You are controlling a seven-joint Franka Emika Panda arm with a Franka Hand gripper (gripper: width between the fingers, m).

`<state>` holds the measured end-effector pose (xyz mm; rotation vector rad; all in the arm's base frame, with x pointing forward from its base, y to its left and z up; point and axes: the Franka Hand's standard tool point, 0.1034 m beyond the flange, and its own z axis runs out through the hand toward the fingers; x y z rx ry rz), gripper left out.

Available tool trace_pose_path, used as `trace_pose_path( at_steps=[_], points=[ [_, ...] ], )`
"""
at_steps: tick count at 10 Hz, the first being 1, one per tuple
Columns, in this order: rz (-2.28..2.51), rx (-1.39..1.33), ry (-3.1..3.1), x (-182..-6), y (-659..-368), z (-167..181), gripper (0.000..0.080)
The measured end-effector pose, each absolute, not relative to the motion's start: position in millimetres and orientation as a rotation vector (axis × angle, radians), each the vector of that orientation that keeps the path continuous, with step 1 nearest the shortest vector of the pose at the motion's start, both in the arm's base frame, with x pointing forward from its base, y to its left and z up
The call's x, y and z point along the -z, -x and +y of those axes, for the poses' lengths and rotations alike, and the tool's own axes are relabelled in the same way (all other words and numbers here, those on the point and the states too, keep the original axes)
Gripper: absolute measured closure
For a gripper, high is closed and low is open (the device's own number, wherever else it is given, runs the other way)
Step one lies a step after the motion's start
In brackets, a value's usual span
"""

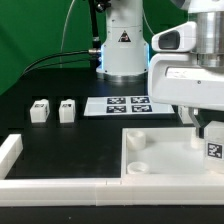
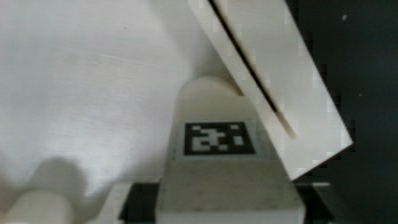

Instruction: Assemble one leg

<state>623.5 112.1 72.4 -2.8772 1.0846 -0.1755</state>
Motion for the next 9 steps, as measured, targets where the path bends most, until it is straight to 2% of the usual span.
trace_pose_path(
  at_steps=[6, 9],
  points=[
    [1.977, 0.106, 2.316, -72.4, -620.5, 116.5, 0.0508],
    [2.115, 0.094, 2.182, -72.7, -620.4, 116.5, 0.0508]
  ],
)
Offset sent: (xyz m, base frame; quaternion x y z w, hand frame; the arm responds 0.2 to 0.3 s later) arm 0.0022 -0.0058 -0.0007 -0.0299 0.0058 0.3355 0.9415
